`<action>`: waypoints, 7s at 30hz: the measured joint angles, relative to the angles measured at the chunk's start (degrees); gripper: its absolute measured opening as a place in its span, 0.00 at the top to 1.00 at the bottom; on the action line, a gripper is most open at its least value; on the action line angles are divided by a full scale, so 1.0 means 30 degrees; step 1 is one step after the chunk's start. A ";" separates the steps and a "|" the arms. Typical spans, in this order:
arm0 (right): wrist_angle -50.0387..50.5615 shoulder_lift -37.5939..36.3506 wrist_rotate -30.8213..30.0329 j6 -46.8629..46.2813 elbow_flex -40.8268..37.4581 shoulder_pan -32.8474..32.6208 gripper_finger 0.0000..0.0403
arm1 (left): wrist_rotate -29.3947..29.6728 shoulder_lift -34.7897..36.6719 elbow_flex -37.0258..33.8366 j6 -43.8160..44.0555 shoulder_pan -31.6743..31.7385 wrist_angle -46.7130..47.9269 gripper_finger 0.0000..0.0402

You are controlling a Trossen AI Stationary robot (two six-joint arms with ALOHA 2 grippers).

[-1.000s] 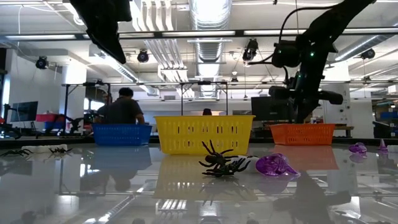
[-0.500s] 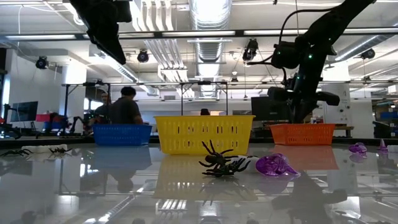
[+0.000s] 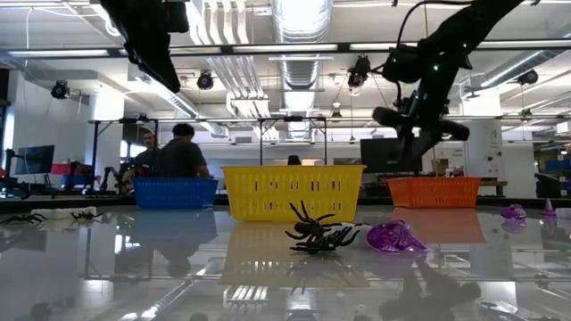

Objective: Sort Halloween decoration
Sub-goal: Put the black spider toy into the yellow bin

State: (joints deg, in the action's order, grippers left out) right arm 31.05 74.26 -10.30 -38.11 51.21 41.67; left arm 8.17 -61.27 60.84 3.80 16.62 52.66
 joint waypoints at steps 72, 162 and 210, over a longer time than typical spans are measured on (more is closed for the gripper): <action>0.0416 1.2322 0.7429 0.3974 1.2747 -1.9723 0.64 | -0.5745 -0.0283 0.0000 -0.2330 -0.0153 0.1903 0.70; -0.1657 1.5059 0.8395 0.0892 1.1844 -2.0254 0.79 | -0.5745 -0.0265 0.0000 -0.2439 -0.0146 0.1564 0.70; -0.2123 1.4006 0.8467 -0.1085 1.1895 -2.0210 0.93 | -0.5729 -0.0265 0.0000 -0.2238 -0.0146 0.1457 0.70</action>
State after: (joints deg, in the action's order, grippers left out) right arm 24.68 116.28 15.10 -41.36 86.89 -18.96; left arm -9.02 -62.06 60.84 -2.92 16.18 57.04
